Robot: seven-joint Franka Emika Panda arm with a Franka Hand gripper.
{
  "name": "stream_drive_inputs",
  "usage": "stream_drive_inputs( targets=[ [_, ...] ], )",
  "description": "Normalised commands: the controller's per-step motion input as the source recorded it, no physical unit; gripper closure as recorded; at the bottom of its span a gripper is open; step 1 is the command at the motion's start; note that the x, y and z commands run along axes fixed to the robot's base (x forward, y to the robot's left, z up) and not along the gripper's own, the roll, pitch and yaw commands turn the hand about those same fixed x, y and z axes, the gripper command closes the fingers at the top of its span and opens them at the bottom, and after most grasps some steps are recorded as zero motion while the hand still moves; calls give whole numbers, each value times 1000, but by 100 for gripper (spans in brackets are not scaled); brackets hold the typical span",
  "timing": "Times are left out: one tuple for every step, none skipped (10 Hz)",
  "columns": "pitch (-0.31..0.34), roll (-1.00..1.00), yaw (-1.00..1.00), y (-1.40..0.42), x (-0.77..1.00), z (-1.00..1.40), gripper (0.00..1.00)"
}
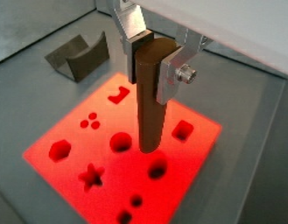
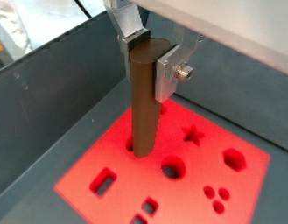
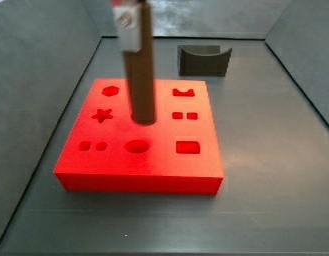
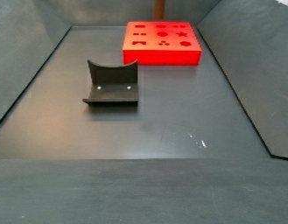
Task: Insert the oval object.
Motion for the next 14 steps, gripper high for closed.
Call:
stream_drive_inputs(
  targets=[
    [-4, 0, 0, -6, 0, 0, 100],
    [0, 0, 0, -37, 0, -6, 100],
    [-50, -17, 0, -294, 17, -206, 100],
    [-107, -104, 11, -240, 0, -243, 100],
    [-134, -166, 40, -51, -17, -183, 100],
    [0, 0, 0, 0, 0, -43, 100],
    [-3, 0, 0, 0, -83, -171, 100],
    [0, 0, 0, 0, -117, -177, 100],
    [0, 4, 0, 0, -74, -186, 100],
    [0, 0, 0, -20, -17, -146, 100],
    [0, 0, 60, -74, 31, -100, 100],
    [0, 0, 214, -17, 154, -137, 100],
    [0, 0, 209, 0, 6, -137, 100],
    [0, 0, 240, 0, 0, -143, 100]
  ],
)
